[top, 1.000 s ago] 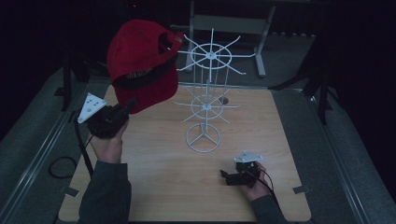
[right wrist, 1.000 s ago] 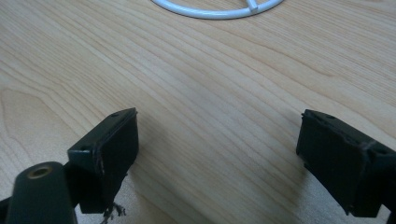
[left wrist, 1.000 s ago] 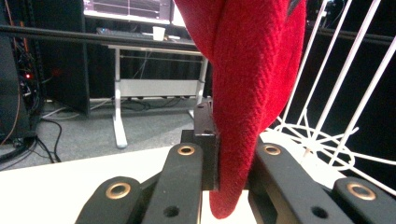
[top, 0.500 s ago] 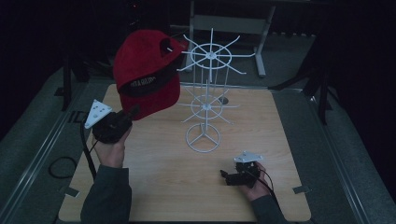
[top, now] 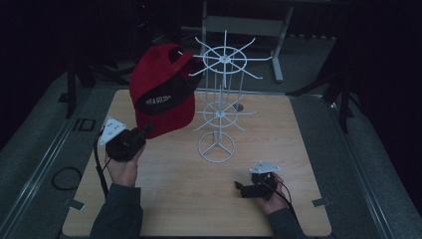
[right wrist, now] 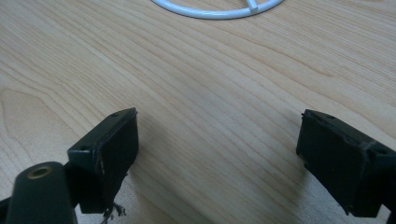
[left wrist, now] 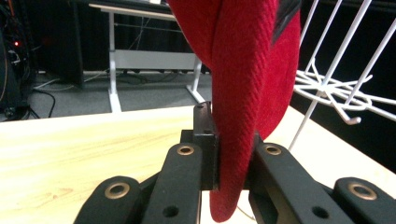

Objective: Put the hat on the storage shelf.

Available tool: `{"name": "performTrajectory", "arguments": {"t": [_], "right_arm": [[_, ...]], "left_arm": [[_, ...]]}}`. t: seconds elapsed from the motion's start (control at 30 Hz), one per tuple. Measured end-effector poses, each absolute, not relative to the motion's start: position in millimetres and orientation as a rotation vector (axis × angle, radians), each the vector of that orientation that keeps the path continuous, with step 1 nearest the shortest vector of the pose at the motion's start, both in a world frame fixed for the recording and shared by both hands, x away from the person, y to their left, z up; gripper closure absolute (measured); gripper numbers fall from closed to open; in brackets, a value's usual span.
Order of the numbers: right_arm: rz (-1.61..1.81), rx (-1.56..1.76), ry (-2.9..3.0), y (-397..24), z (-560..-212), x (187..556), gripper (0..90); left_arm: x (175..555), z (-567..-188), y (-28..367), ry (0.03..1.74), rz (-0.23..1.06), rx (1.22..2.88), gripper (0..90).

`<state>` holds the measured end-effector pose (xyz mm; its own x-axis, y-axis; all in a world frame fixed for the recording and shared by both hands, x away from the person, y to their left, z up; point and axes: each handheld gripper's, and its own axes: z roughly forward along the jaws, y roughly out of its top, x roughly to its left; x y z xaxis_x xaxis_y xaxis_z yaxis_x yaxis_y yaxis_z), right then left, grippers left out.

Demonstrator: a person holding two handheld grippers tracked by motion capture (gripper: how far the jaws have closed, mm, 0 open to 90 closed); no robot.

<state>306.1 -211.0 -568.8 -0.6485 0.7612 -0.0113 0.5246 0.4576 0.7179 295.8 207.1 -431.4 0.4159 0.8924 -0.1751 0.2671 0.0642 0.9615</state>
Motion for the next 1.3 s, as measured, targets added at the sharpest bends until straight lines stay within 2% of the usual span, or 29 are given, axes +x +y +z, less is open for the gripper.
{"name": "performTrajectory", "arguments": {"t": [0.43,0.87,1.3], "right_arm": [[1.002,1.094,2.378,-211,-569,306,12.8],[1.001,1.093,2.379,-211,-569,306,12.8],[1.001,1.091,2.379,-211,-569,306,12.8]], "left_arm": [[291,-447,195,1.079,0.63,1.509,83.2],[287,-450,190,1.084,0.619,1.527,57.3],[290,-461,193,1.113,0.573,1.596,47.7]]}}
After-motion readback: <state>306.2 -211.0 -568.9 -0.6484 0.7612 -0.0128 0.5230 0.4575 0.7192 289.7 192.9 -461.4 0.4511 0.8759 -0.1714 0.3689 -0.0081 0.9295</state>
